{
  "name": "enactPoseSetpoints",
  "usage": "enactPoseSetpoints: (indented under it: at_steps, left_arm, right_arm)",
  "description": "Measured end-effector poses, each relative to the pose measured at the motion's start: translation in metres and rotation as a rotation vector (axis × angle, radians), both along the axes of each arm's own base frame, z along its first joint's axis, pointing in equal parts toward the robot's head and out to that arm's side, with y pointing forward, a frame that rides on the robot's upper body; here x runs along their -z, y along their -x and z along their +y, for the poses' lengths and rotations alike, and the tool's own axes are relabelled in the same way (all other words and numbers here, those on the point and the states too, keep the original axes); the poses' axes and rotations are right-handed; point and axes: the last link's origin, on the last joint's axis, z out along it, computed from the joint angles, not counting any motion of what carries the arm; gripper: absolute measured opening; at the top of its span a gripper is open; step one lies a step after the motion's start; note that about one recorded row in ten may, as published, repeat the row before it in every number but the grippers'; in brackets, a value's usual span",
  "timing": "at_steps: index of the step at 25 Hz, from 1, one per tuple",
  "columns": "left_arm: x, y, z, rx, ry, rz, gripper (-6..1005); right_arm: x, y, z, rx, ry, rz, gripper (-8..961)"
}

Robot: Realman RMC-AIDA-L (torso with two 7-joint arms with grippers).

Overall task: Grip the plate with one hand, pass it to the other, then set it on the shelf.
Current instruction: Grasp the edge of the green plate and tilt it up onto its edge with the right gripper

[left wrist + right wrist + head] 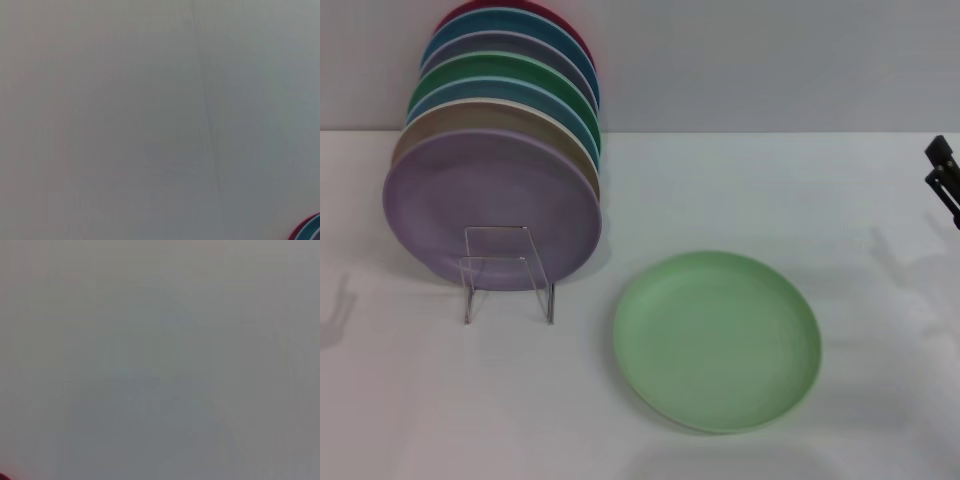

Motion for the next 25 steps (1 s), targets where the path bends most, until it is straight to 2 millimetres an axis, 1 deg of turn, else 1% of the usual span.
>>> enactPoseSetpoints:
  at_steps: [1, 3, 4, 5, 7, 8, 10, 11, 14, 15, 16, 18, 19, 20, 21, 22, 23, 24, 25]
  left_arm:
    - [0.000, 0.000, 0.000, -0.002, 0.001, 0.000, 802]
    - [0.000, 0.000, 0.000, -0.003, 0.002, 0.000, 802]
    - [0.000, 0.001, 0.000, -0.004, 0.001, 0.000, 802]
    - [0.000, 0.001, 0.000, -0.004, 0.002, -0.001, 802]
    - [0.000, 0.001, 0.000, -0.004, 0.002, -0.001, 801]
    - [0.000, 0.001, 0.000, -0.006, 0.003, -0.001, 801]
    - [0.001, 0.002, 0.001, -0.011, 0.007, -0.001, 801]
    - [0.001, 0.002, 0.001, -0.011, 0.007, -0.001, 801]
    - [0.001, 0.002, 0.001, -0.013, 0.009, -0.001, 801]
    - [0.001, 0.002, 0.001, -0.013, 0.009, -0.001, 801]
    - [0.001, 0.002, 0.001, -0.015, 0.010, -0.001, 800]
    - [0.002, 0.002, 0.001, -0.017, 0.011, -0.001, 800]
    - [0.002, 0.002, 0.001, -0.018, 0.012, -0.001, 800]
    - [0.002, 0.002, 0.001, -0.018, 0.012, -0.001, 800]
    - [0.002, 0.003, 0.001, -0.019, 0.012, -0.001, 800]
    - [0.002, 0.003, 0.001, -0.019, 0.012, -0.001, 800]
    - [0.002, 0.003, 0.001, -0.019, 0.012, -0.001, 800]
    - [0.002, 0.003, 0.001, -0.019, 0.012, -0.002, 800]
    - [0.002, 0.003, 0.001, -0.019, 0.012, -0.002, 800]
  right_arm:
    - [0.001, 0.005, 0.002, -0.021, 0.010, -0.004, 820]
    - [0.002, 0.008, 0.004, -0.031, 0.018, -0.008, 819]
    - [0.002, 0.014, 0.009, -0.048, 0.030, -0.022, 818]
    - [0.002, 0.014, 0.009, -0.048, 0.030, -0.022, 818]
    - [0.001, 0.024, 0.017, -0.068, 0.044, -0.044, 817]
    - [-0.001, 0.032, 0.023, -0.079, 0.058, -0.053, 817]
    - [-0.009, 0.056, 0.043, -0.046, 0.157, -0.083, 816]
    - [-0.009, 0.056, 0.043, -0.046, 0.157, -0.083, 816]
    - [-0.022, 0.084, 0.058, -0.003, 0.224, -0.111, 817]
    - [-0.022, 0.084, 0.058, -0.003, 0.224, -0.111, 817]
    - [-0.026, 0.092, 0.062, 0.022, 0.247, -0.119, 817]
    - [-0.038, 0.113, 0.068, 0.043, 0.268, -0.133, 817]
    - [-0.048, 0.131, 0.074, 0.046, 0.294, -0.143, 817]
    - [-0.048, 0.131, 0.074, 0.046, 0.294, -0.143, 817]
    - [-0.054, 0.146, 0.080, 0.047, 0.355, -0.140, 817]
    - [-0.054, 0.146, 0.080, 0.047, 0.355, -0.140, 817]
    - [-0.054, 0.155, 0.084, 0.051, 0.411, -0.132, 817]
    - [-0.052, 0.167, 0.092, 0.088, 0.507, -0.145, 817]
    - [-0.052, 0.167, 0.092, 0.088, 0.507, -0.145, 817]
